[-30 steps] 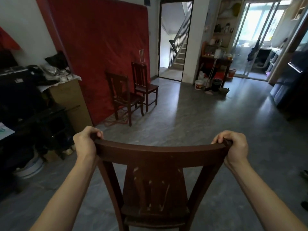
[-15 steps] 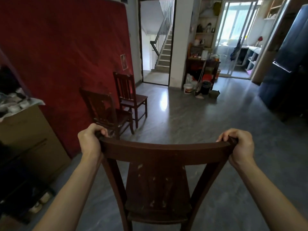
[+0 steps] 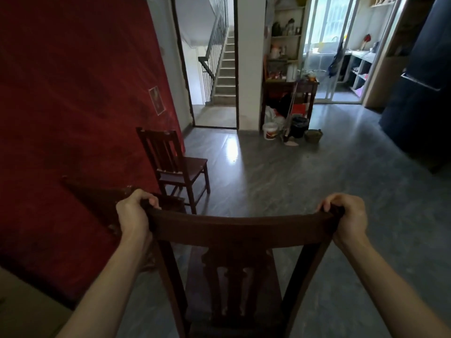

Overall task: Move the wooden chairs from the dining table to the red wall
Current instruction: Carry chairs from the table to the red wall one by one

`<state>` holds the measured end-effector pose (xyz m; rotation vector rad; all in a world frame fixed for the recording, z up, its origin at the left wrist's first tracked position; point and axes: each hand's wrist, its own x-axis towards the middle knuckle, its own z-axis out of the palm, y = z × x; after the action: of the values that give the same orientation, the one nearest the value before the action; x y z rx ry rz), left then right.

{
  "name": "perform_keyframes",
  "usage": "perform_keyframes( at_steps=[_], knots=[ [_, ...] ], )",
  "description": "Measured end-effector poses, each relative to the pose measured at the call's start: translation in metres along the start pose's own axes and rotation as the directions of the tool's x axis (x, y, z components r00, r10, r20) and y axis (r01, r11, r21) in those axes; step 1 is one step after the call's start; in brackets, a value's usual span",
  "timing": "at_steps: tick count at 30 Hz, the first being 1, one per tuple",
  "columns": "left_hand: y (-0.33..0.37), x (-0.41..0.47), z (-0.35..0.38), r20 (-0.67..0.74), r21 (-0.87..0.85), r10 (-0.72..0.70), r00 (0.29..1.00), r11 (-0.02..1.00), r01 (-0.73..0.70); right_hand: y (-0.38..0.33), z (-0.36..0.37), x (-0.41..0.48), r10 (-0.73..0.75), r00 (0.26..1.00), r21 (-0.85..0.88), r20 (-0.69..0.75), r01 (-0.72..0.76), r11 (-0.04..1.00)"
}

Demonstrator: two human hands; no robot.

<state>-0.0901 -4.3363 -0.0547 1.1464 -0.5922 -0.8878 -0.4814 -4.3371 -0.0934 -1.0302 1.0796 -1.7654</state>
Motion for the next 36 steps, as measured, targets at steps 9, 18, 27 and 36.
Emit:
perform_keyframes(
  at_steps=[9, 18, 27, 36],
  knots=[
    [-0.039, 0.232, 0.088, 0.073, -0.042, -0.001, 0.997, 0.999, 0.004, 0.075, 0.100, 0.176, -0.040, 0.997, -0.040, -0.061, 0.037, 0.999],
    [-0.080, 0.447, 0.186, 0.189, -0.133, -0.043, 0.981, 0.989, 0.069, 0.145, 0.182, 0.342, -0.084, 0.990, -0.095, -0.114, 0.074, 0.993],
    [-0.144, 0.629, 0.292, 0.214, -0.044, -0.003, 0.977, 0.999, 0.013, 0.247, 0.217, 0.519, -0.100, 0.985, -0.122, -0.142, 0.083, 0.989],
    [-0.213, 0.753, 0.370, 0.250, -0.013, -0.042, 0.967, 0.999, 0.046, 0.344, 0.225, 0.656, -0.081, 0.990, -0.175, -0.118, 0.059, 0.983]
  ],
)
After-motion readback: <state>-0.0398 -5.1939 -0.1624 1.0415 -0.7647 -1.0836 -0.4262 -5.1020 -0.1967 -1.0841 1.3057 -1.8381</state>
